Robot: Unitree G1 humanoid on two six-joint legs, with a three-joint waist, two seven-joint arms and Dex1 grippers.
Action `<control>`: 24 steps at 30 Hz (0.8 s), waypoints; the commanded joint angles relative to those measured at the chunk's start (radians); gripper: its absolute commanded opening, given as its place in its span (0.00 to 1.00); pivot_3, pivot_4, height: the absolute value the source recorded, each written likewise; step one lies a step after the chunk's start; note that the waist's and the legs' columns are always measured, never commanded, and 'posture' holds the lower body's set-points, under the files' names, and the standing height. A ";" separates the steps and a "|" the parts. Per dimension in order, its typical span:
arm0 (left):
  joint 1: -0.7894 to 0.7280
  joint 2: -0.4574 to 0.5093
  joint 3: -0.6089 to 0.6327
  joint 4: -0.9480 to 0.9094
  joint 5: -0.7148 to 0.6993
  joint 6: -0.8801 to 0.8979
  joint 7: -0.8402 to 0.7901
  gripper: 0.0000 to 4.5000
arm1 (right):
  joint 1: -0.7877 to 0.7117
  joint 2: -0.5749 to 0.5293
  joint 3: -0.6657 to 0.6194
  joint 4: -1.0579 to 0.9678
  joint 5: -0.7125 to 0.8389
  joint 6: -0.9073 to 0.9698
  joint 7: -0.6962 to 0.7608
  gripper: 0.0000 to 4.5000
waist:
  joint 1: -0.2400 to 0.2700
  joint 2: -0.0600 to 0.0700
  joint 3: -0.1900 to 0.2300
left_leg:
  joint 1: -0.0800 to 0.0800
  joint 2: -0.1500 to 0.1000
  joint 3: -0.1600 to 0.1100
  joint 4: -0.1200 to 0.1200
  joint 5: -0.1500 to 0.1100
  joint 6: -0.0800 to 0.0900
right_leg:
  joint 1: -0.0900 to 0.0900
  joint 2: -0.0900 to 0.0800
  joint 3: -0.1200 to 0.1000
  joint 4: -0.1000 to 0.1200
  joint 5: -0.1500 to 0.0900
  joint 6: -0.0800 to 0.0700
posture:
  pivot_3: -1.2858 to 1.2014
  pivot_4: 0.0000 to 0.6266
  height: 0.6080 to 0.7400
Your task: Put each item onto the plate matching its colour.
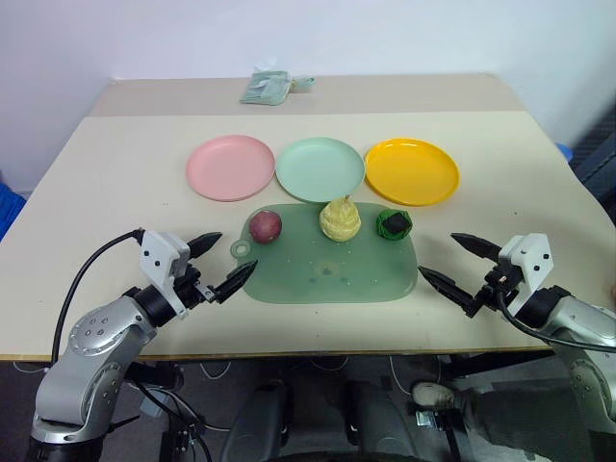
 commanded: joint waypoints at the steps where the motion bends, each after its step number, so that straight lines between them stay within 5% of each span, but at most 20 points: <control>1: 0.002 0.012 0.020 -0.038 -0.011 -0.002 -0.003 1.00 | -0.006 -0.007 -0.012 -0.034 0.007 -0.002 -0.004 0.99 | 0.000 0.000 0.000 | 0.000 0.000 0.000 0.000 0.000 0.000 | 0.000 0.000 0.000 0.000 0.000 0.000 | 0.52 0.24 1.00; 17: -0.016 0.003 0.014 -0.032 -0.005 -0.026 -0.008 1.00 | -0.019 0.000 -0.003 -0.007 0.002 -0.037 0.020 0.99 | 0.000 0.000 0.000 | 0.000 0.000 0.000 0.000 0.000 0.000 | 0.000 0.000 0.000 0.000 0.000 0.000 | 0.52 0.24 1.00; 24: -0.093 0.006 0.020 -0.008 -0.079 0.179 0.098 1.00 | -0.064 -0.009 0.041 -0.028 0.066 -0.075 0.148 0.99 | 0.000 0.000 0.000 | 0.000 0.000 0.000 0.000 0.000 0.000 | 0.000 0.000 -0.001 0.000 0.000 0.000 | 0.52 0.24 1.00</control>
